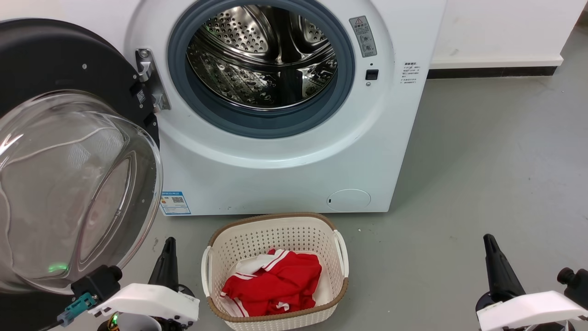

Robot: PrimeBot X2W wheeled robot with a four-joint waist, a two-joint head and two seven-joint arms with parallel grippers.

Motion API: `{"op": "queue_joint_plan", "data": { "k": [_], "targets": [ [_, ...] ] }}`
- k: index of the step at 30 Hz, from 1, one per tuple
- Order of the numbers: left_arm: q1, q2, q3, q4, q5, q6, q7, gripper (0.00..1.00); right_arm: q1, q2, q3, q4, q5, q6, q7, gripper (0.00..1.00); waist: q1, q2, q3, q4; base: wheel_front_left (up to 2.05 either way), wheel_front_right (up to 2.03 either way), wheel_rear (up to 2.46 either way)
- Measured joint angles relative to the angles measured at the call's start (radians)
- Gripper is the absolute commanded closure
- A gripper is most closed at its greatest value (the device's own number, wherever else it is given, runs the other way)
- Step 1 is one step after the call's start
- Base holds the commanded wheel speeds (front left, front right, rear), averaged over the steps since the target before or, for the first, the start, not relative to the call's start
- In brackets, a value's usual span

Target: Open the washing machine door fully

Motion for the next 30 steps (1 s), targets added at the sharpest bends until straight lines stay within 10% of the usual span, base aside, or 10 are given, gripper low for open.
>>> {"op": "queue_joint_plan", "data": {
  "k": [30],
  "targets": [
    [-0.032,-0.032,0.081,0.019,-0.349,-0.063,0.096,1.0,-0.061,-0.005,-0.014,0.06,0.398,0.0,0.066,1.0,0.0,0.0,0.01,-0.002,0.0,0.0,0.0]
  ]
}}
